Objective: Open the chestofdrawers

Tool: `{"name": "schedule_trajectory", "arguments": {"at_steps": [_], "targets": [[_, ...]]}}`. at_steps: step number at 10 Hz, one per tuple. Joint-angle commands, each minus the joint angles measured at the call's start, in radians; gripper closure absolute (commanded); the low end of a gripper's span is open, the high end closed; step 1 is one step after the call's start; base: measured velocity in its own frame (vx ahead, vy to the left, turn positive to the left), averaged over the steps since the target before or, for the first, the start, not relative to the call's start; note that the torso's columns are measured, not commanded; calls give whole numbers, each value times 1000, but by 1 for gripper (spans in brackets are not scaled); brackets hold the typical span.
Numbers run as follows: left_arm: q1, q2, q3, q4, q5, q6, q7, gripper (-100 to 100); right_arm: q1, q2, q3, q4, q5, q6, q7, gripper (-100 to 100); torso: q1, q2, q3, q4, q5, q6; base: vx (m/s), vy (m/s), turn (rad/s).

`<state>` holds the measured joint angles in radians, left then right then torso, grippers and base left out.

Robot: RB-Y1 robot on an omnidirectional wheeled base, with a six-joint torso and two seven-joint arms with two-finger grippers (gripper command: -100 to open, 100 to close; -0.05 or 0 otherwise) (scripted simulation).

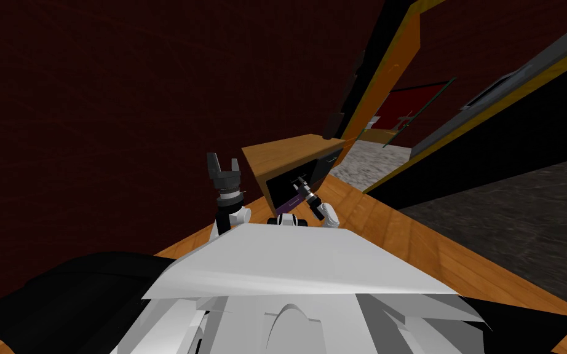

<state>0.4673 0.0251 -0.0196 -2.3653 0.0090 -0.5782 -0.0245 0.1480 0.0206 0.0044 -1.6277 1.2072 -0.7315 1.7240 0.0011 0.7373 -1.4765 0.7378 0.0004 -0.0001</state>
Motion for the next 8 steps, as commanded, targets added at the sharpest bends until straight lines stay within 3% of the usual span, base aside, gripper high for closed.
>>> {"name": "schedule_trajectory", "arguments": {"at_steps": [1,3,8], "targets": [[0,0,0,0,0,0,0,0,17,11,-3,9,-10,-19,25,100,-1,0,0,0,0,0,0,0,0],[0,0,0,0,0,0,0,0,10,-3,0,-5,-4,-7,-2,100,-2,1,1,0,-1,0,-42,-22,-12],[0,0,0,0,0,0,0,0,4,-20,1,-22,1,0,-29,100,-2,2,1,1,-1,0,-138,-83,-16]]}}
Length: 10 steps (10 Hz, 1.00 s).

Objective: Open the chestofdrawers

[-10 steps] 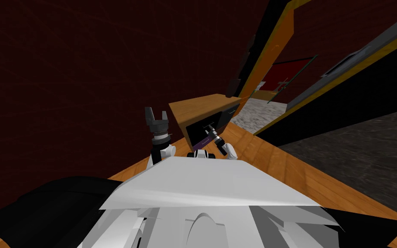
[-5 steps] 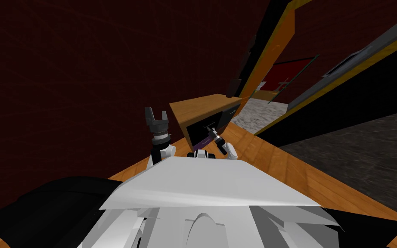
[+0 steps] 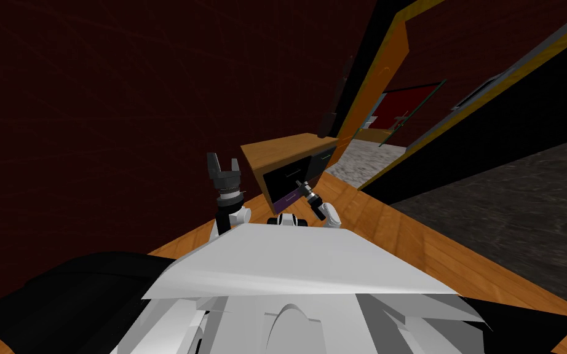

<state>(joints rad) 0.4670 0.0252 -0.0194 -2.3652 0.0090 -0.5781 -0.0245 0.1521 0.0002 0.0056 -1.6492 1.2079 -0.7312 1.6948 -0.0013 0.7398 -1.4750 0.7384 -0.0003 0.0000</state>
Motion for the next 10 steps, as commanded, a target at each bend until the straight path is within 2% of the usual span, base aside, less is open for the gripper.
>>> {"name": "schedule_trajectory", "arguments": {"at_steps": [1,5,7,10], "targets": [[0,0,0,0,0,0,0,0,1,-35,-1,-2,2,0,2,-100,4,-6,-3,-1,1,0,-17,-5,-1],[0,0,0,0,0,0,0,0,6,-114,-3,-12,13,-2,24,-100,2,-2,-1,-1,0,0,17,22,-4],[0,0,0,0,0,0,0,0,15,-151,-7,-28,32,-5,60,-100,1,-1,0,0,0,0,22,47,-10],[0,0,0,0,0,0,0,0,28,-131,-12,-51,59,-10,114,-100,2,-2,-1,-1,1,0,38,72,-15]]}}
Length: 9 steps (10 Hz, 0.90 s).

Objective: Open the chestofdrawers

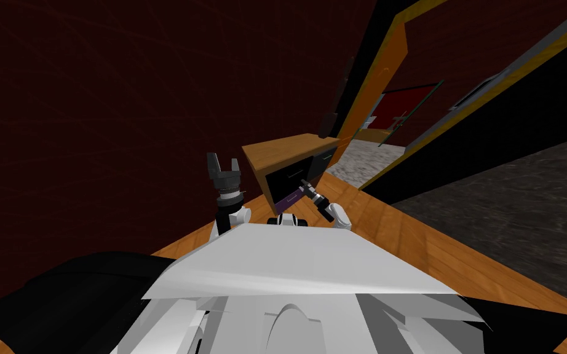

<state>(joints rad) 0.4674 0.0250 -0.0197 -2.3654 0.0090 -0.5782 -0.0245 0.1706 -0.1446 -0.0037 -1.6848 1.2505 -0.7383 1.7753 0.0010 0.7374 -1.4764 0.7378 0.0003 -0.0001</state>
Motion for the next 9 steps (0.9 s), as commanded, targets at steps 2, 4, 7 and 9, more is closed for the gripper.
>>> {"name": "schedule_trajectory", "arguments": {"at_steps": [2,4,7,9], "targets": [[0,0,0,0,0,0,0,0,18,13,-7,-32,35,-7,70,-100,-1,1,0,0,0,0,37,72,-14],[0,0,0,0,0,0,0,0,27,-6,-11,-49,54,-10,109,-100,-1,1,0,0,0,0,45,78,-13],[0,0,0,0,0,0,0,0,40,30,-17,-72,81,-15,162,-100,-2,1,1,0,-1,0,36,66,-14],[0,0,0,0,0,0,0,0,44,87,-19,-80,91,-17,182,-100,-1,1,0,0,0,0,29,56,-9]]}}
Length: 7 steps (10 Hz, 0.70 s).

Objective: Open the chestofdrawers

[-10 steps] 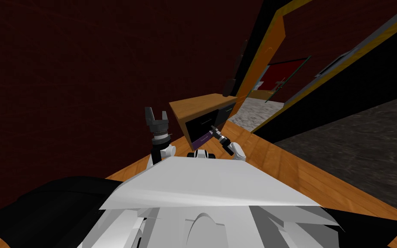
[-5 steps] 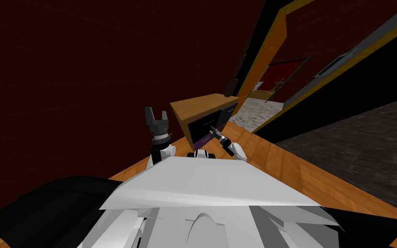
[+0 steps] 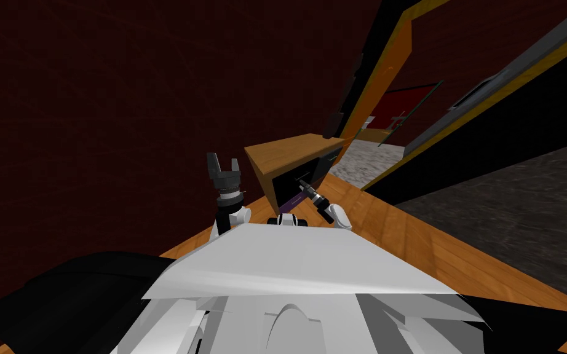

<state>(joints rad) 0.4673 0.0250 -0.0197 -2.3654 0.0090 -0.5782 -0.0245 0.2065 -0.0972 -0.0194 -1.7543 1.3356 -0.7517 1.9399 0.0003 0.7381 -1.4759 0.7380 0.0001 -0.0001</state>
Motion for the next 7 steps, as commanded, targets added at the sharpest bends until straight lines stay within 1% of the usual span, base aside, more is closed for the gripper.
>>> {"name": "schedule_trajectory", "arguments": {"at_steps": [1,2,3,4,5,6,7], "targets": [[0,0,0,0,0,0,0,0,10,63,-4,-13,8,-4,22,-100,-1,0,0,0,0,0,11,29,-2],[0,0,0,0,0,0,0,0,10,84,-4,-14,10,-4,25,-100,-2,1,0,0,-1,0,6,14,-2],[0,0,0,0,0,0,0,0,11,70,-3,-16,10,-3,21,-100,-2,1,0,0,-1,0,2,6,0],[0,0,0,0,0,0,0,0,-2,58,-4,-25,20,11,-8,-100,-2,0,0,0,-1,0,35,56,33],[0,0,0,0,0,0,0,0,-7,53,-4,-28,23,15,-17,-100,2,-2,-1,0,0,0,54,79,19],[0,0,0,0,0,0,0,0,0,56,-6,-26,17,7,-5,-100,3,-2,-2,-1,1,0,24,34,0],[0,0,0,0,0,0,0,0,11,72,-3,-16,10,-3,22,100,-1,0,0,0,0,0,-28,-46,-43]]}}
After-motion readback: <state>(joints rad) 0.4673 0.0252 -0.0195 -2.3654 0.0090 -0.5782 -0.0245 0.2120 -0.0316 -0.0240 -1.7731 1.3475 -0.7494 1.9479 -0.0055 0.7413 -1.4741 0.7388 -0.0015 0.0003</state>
